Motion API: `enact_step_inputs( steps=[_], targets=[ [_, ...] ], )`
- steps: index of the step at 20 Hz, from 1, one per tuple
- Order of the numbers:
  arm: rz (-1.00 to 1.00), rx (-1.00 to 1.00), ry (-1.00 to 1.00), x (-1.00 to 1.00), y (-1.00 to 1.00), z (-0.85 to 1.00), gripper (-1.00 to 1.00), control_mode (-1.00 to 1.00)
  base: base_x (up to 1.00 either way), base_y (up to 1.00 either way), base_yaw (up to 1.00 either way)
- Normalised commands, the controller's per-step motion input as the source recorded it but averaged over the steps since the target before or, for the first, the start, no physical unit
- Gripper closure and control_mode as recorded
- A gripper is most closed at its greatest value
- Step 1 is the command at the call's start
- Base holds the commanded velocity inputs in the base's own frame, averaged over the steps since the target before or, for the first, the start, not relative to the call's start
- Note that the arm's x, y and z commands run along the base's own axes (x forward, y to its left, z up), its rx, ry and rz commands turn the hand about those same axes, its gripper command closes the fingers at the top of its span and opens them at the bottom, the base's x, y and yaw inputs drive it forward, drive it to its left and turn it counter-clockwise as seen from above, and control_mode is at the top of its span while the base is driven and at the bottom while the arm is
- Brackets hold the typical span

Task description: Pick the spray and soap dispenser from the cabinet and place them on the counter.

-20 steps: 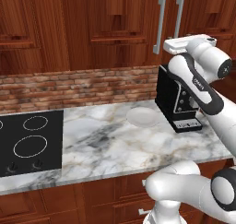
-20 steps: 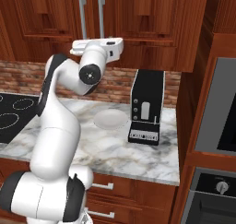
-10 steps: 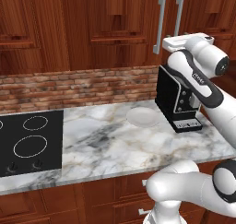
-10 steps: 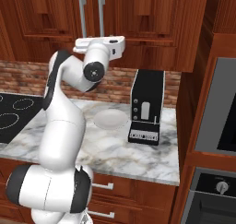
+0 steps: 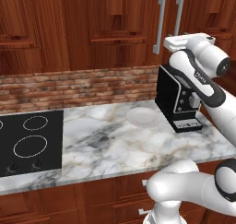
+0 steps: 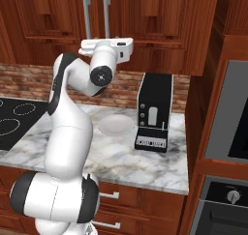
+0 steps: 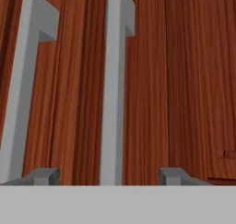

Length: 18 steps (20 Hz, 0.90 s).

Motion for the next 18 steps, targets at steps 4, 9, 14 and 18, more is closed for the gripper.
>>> enact_step_inputs(
  steps=[4, 9, 14, 18],
  targets=[
    [0.0, 0.0, 0.0, 0.24, 0.0, -0.12, -1.0, -1.0, 0.0, 0.0, 0.0],
    [0.0, 0.0, 0.0, 0.28, 0.09, -0.18, -1.0, -1.0, 0.0, 0.0, 0.0],
    [0.0, 0.0, 0.0, 0.4, 0.21, -0.26, 1.0, -1.0, 0.0, 0.0, 0.0],
    [0.0, 0.0, 0.04, 0.52, 0.17, -0.29, 1.0, -1.0, 0.0, 0.0, 0.0]
  ],
)
